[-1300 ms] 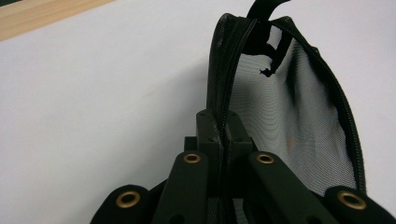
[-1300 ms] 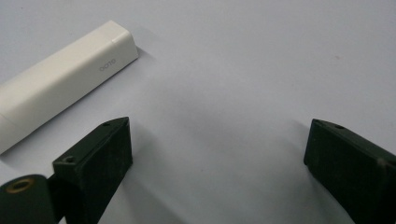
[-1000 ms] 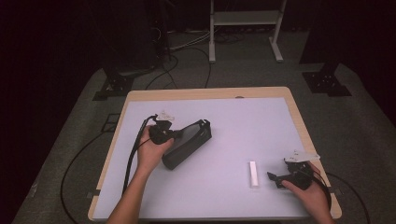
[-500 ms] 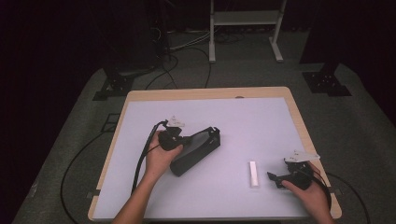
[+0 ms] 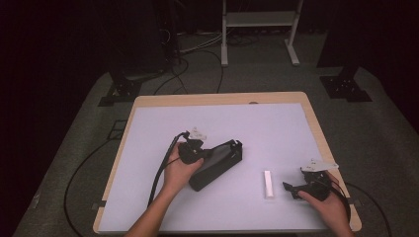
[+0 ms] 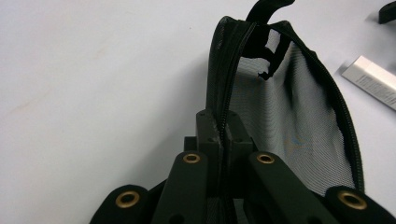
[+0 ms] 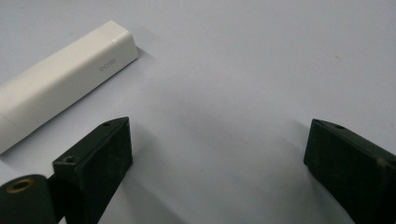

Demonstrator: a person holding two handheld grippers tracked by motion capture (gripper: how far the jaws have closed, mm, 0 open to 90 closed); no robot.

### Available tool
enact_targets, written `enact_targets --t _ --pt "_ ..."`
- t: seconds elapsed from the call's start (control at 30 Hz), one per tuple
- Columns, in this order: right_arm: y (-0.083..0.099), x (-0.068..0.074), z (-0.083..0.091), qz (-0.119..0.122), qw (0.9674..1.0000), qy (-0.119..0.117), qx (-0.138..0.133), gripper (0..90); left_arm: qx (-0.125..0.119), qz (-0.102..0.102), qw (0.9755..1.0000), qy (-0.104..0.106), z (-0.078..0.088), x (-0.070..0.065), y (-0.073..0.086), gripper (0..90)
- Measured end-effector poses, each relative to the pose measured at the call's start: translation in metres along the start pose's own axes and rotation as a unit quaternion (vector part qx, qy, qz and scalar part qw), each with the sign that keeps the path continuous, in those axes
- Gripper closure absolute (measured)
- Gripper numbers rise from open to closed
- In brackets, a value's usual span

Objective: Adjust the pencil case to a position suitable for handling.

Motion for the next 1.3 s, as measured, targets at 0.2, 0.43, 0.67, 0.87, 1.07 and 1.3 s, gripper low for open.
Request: enact_targets --t 0.2,0.43,0.67,0.87,1.07,1.3 --pt "0.000 0.000 0.000 0.000 1.0000 0.000 0.000 6.7 0.001 -0.003 1.0000 -0.001 -0.001 -0.004 0.001 86.4" --pt "0.000 0.000 0.000 0.000 1.0000 0.000 0.000 6.7 0.000 -0.010 0.9999 0.002 -0.001 -0.006 0.002 79.8" --pt "0.000 0.000 0.000 0.000 1.0000 0.000 0.000 6.8 -0.009 -0.014 0.9998 0.011 0.005 -0.007 0.001 64.6" --pt "0.000 0.000 0.000 0.000 1.0000 0.000 0.000 6.7 -0.016 -0.008 0.9996 0.022 0.011 -0.004 0.000 52.7" --pt "0.000 0.000 0.000 0.000 1.0000 0.000 0.000 6.7 -0.025 -0.001 0.9990 0.036 0.019 0.000 -0.001 38.5" --pt "0.000 0.000 0.000 0.000 1.0000 0.000 0.000 6.7 -0.039 -0.001 0.9982 0.045 0.032 0.006 0.001 31.8"
Point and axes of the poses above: each handheld gripper's, and its own axes: z roughly backward along the jaws, y roughly out of its underside, x roughly to its left, the point moved 2 cm from there along -z, roughly forward along the jaws, and after that the axes turned 13 degrees about -y, right-handed, at the moved point
